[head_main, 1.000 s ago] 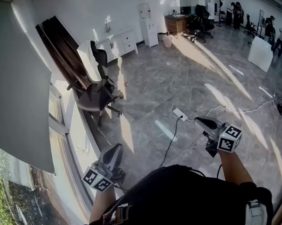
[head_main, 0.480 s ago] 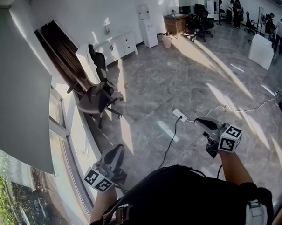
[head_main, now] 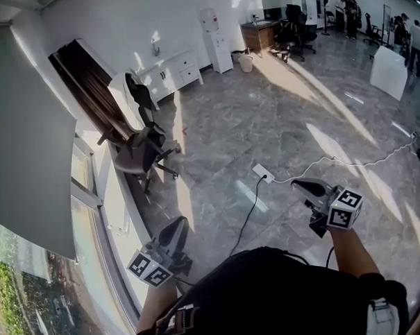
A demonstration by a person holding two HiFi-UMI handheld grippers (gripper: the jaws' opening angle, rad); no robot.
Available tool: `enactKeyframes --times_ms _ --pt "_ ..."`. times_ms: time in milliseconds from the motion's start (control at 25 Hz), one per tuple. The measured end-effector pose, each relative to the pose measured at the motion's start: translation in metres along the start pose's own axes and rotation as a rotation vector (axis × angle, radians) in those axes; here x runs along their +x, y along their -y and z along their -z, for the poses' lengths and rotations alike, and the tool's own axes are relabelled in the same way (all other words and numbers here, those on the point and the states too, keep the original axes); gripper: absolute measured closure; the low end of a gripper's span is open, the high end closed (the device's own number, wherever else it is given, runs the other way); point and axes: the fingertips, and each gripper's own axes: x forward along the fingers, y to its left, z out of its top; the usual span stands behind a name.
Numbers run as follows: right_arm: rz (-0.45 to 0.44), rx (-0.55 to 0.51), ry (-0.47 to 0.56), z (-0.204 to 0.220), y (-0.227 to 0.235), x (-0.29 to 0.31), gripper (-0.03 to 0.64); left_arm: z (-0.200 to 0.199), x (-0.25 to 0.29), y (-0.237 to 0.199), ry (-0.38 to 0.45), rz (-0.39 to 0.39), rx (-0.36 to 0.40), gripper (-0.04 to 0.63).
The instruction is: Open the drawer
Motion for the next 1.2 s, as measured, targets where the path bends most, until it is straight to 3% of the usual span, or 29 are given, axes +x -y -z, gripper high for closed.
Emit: enactKeyframes --times_ms 280,680,960,1200 --pt "0.018 0.020 0.000 0.006 0.030 -0.033 0.615 0.025 0.037 0.021 -0.031 0.023 -0.019 0.595" --pt "0.058 0.004 -0.037 0.023 0.048 -0.030 0.616 0.039 0.056 0.012 -0.062 0.049 -0.049 0.595" --pt "0.115 -0.070 -0.073 0.020 0.052 0.036 0.615 0.033 0.062 -0.068 -0.036 0.109 -0.089 0.595" --pt "0.162 -0.109 -0.057 -0.007 0.040 0.132 0.615 -0.015 0.053 -0.163 -0.013 0.164 -0.087 0.595"
